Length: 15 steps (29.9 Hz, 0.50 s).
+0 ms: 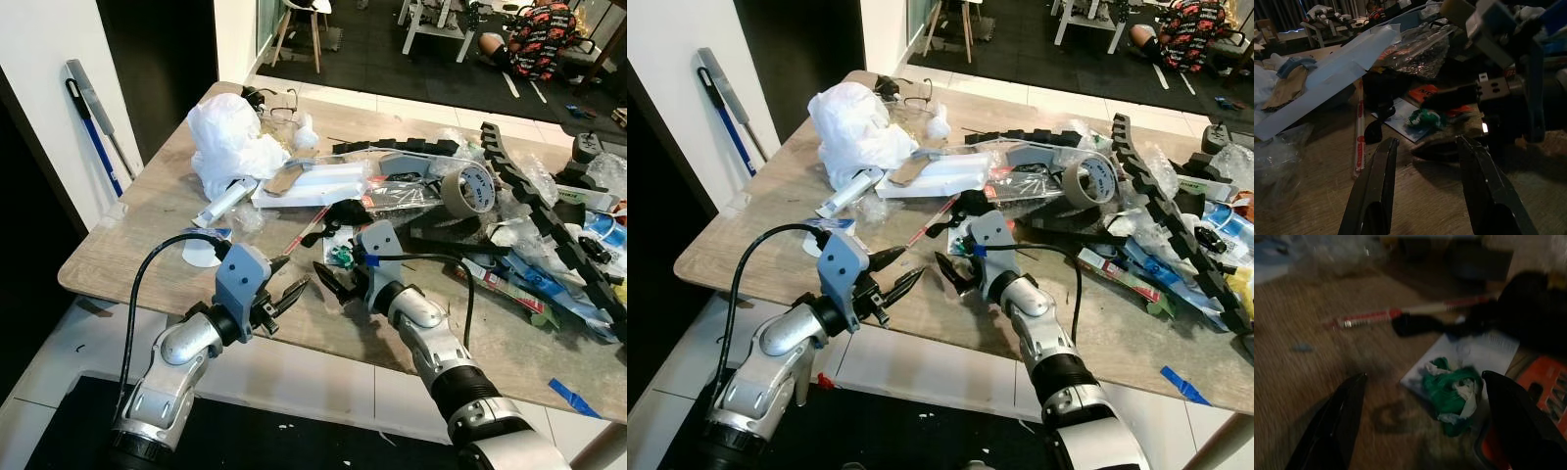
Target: Picking trash to rubbish bin
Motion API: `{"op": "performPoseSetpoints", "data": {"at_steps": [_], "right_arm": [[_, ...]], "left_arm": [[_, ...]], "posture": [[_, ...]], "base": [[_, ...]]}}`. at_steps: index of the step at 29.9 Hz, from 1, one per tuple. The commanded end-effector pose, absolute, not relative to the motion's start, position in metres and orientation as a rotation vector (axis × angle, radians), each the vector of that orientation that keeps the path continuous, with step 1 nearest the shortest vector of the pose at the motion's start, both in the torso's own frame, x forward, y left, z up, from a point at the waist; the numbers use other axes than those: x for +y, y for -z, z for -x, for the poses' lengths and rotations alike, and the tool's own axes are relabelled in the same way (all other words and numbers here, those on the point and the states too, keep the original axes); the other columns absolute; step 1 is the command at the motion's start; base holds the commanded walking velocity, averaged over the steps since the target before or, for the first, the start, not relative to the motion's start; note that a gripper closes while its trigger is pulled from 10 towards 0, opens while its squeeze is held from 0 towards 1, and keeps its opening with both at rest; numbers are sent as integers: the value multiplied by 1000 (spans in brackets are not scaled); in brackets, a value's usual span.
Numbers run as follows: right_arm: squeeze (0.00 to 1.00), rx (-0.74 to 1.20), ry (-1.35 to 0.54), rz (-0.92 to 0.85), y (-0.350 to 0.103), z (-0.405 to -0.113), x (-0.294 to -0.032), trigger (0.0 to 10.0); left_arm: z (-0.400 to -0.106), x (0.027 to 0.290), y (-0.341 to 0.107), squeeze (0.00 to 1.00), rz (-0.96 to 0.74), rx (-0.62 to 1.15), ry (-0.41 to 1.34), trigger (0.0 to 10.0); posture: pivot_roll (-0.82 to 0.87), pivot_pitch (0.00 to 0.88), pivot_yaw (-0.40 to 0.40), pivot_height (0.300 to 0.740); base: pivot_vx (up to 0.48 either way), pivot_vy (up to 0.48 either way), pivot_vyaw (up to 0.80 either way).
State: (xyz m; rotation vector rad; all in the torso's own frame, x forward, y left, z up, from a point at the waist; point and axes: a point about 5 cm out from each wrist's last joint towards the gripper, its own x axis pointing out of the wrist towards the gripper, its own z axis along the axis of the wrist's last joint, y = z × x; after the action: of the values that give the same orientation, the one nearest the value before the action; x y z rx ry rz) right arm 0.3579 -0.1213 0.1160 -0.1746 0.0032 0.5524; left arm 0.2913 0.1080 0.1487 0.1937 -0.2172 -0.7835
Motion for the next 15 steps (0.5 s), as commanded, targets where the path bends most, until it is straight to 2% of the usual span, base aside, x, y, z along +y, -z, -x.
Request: {"op": "performPoseSetpoints", "data": {"at_steps": [1,2,4,5,6,7,10,12,13,15], "right_arm": [[0,47,-533,159,-110,-358,-126,9137],[0,48,-532,146,-109,-358,-126,8863],[0,53,-541,139,-107,-358,-127,7176],[0,53,-541,139,-107,-358,-127,7176],[0,52,-545,136,-107,-358,-127,5490],[0,52,-545,136,-107,-358,-127,5490],[0,51,-543,140,-107,-358,-129,1529],[0,52,-542,140,-107,-358,-130,1255],[0,52,-541,141,-106,-358,-130,196],[0,52,-539,141,-107,-359,-130,0]], "left_arm": [[-288,105,-143,0,-200,-200,809,10000],[-288,105,-143,0,-200,-201,810,10000],[-288,105,-143,0,-201,-201,812,10000],[-288,105,-143,0,-201,-201,812,10000],[-289,105,-143,0,-202,-200,812,10000],[-289,105,-143,0,-202,-200,812,10000],[-289,105,-143,0,-207,-199,815,10000],[-289,105,-143,0,-208,-199,817,10000],[-289,105,-143,0,-209,-198,818,10000],[-289,104,-142,0,-213,-196,821,10000]], "posture": [[-40,114,-54,740],[-40,114,-54,740],[-39,115,-51,740],[-39,115,-51,740],[-40,114,-51,740],[-40,114,-51,740],[-41,115,-48,740],[-41,115,-48,740],[-40,115,-48,740],[-39,115,-48,740]], "base": [[0,0,0],[0,0,0],[0,0,0],[0,0,0],[0,0,0],[0,0,0],[0,0,0],[0,0,0],[0,0,0],[0,0,0]]}}
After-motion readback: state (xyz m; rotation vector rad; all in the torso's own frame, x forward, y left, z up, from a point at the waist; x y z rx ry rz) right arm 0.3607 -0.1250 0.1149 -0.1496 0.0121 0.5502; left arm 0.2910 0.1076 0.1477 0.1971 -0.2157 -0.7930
